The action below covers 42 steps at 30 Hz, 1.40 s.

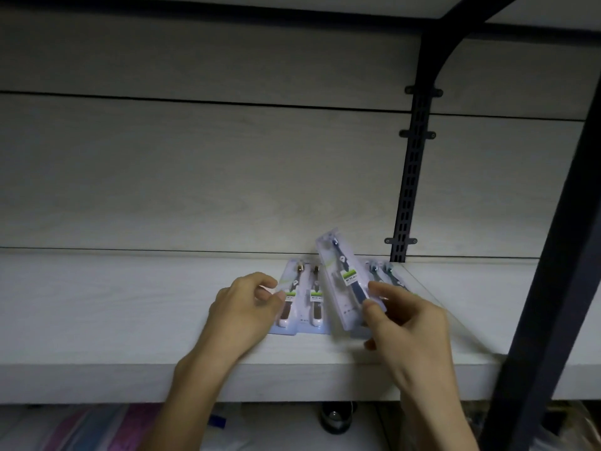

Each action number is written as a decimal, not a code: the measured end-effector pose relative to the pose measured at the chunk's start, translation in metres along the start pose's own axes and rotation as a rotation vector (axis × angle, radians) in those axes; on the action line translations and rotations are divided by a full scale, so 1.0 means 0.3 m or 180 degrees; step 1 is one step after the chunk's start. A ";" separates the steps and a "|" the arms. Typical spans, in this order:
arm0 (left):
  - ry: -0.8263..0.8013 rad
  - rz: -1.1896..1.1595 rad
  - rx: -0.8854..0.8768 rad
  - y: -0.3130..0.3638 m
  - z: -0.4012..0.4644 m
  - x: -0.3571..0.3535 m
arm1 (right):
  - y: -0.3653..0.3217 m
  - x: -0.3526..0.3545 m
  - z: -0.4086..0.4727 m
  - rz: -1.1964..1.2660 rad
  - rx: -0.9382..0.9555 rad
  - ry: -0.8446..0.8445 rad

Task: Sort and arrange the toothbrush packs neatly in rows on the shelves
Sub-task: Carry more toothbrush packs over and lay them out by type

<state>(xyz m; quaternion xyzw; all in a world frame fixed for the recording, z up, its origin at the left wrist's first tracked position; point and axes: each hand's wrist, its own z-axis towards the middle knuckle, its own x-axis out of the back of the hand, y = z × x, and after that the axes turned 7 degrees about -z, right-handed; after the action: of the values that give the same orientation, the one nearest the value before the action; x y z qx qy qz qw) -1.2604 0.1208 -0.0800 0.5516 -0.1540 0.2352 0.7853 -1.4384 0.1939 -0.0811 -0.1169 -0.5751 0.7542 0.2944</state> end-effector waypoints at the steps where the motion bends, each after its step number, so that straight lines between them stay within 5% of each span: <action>1: 0.0083 -0.0010 -0.0028 -0.009 0.000 0.018 | -0.013 -0.009 -0.007 0.0089 -0.0015 -0.0103; 7: 0.0365 -0.0011 -0.0146 -0.085 0.005 0.170 | -0.071 -0.155 -0.074 0.0189 -0.0086 -0.0581; 22: 0.0250 -0.0019 -0.0462 -0.340 0.087 0.558 | -0.182 -0.601 -0.226 -0.0355 -0.0129 -0.0433; 42: 0.0084 0.0882 -0.0897 -0.396 0.035 0.719 | -0.218 -0.690 -0.252 -0.2431 0.0616 -0.0309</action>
<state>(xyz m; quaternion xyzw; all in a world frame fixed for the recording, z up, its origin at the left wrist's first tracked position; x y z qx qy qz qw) -1.0145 0.1207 -0.0627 0.4066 -0.2496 0.3244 0.8168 -1.2138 0.1452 -0.0770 0.1694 -0.5167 0.6459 0.5359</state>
